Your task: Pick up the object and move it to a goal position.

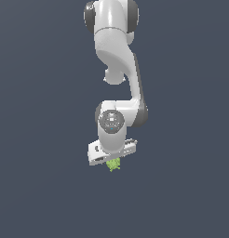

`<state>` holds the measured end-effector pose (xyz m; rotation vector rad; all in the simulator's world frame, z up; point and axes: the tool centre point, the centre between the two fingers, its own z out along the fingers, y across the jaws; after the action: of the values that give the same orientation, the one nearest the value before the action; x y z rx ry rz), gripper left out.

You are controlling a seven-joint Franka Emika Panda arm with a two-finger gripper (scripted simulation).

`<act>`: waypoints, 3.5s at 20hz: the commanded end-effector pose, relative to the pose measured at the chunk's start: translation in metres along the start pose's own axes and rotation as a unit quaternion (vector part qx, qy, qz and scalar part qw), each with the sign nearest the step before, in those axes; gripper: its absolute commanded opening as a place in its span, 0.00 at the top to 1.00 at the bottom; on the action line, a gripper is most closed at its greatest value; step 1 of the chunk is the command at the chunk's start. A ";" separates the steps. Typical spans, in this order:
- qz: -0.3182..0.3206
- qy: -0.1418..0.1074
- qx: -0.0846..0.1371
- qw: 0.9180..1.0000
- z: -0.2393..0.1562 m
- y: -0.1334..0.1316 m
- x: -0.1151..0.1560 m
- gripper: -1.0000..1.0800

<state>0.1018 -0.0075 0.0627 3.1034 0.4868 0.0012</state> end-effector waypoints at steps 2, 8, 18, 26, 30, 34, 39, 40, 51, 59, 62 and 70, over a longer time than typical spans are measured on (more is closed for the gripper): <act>-0.001 0.000 0.000 1.000 0.018 0.000 -0.001 0.04; -0.001 0.000 0.000 1.000 0.023 0.000 0.001 0.04; -0.001 0.000 0.000 1.000 0.023 0.000 0.001 1.00; -0.001 0.000 0.000 1.000 0.015 -0.002 -0.001 1.00; -0.001 0.000 0.000 1.000 0.001 -0.007 -0.005 1.00; -0.001 0.000 0.000 1.000 -0.020 -0.013 -0.011 1.00; -0.001 -0.001 0.000 1.000 -0.059 -0.025 -0.021 1.00; -0.001 -0.001 0.000 1.000 -0.069 -0.028 -0.023 1.00; -0.001 -0.001 -0.001 1.000 -0.187 -0.065 -0.053 1.00; -0.001 -0.001 -0.001 1.000 -0.278 -0.092 -0.075 1.00; -0.001 -0.001 0.000 1.000 -0.311 -0.102 -0.082 1.00; -0.001 -0.001 0.000 1.000 -0.378 -0.121 -0.096 1.00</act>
<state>-0.0234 0.0765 0.4307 3.1021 0.4904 0.0025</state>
